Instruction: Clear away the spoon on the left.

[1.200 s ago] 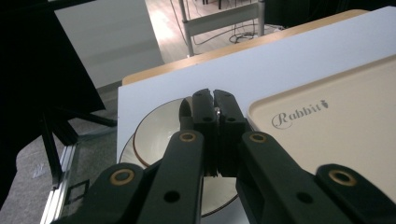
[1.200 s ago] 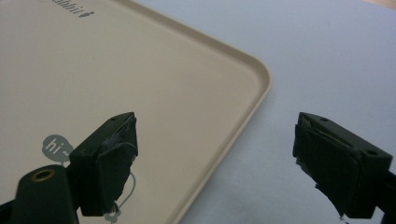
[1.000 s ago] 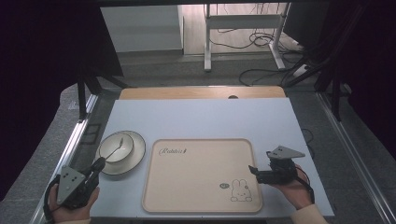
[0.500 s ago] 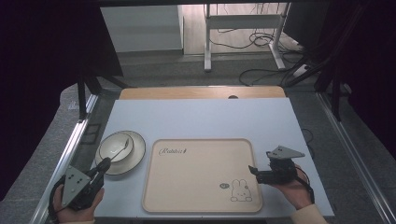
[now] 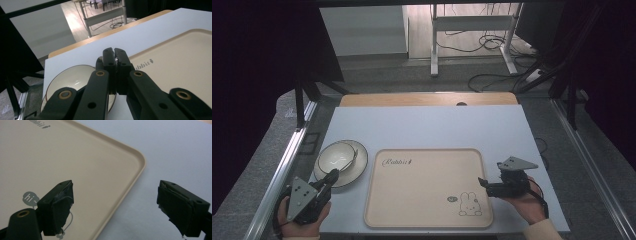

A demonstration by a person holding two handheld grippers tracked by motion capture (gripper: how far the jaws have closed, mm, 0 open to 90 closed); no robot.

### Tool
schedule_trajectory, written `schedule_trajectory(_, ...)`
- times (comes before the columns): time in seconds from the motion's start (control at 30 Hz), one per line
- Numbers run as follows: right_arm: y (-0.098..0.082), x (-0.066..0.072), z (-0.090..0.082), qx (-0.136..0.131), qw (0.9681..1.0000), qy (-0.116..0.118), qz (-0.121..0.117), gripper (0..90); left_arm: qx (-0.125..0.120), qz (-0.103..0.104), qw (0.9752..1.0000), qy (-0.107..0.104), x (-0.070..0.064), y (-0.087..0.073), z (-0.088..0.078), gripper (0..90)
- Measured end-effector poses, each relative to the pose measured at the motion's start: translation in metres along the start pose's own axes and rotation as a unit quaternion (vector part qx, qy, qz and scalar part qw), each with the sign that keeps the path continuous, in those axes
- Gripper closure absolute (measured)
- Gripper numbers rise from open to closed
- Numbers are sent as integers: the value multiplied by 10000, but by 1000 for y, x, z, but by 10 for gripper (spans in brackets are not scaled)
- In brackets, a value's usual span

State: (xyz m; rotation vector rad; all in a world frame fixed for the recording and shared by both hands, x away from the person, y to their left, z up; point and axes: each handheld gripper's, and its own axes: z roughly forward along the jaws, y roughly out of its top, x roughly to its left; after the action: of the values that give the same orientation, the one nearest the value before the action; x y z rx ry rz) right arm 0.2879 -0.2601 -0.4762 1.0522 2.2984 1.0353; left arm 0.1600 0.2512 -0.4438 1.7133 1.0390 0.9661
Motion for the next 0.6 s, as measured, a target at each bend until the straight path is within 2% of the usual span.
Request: schedule_trajectory(0.6, 0, 0, 0, 12, 10000, -2, -6, 140, -193, 124, 9994, -257, -17, 10, -1, 899)
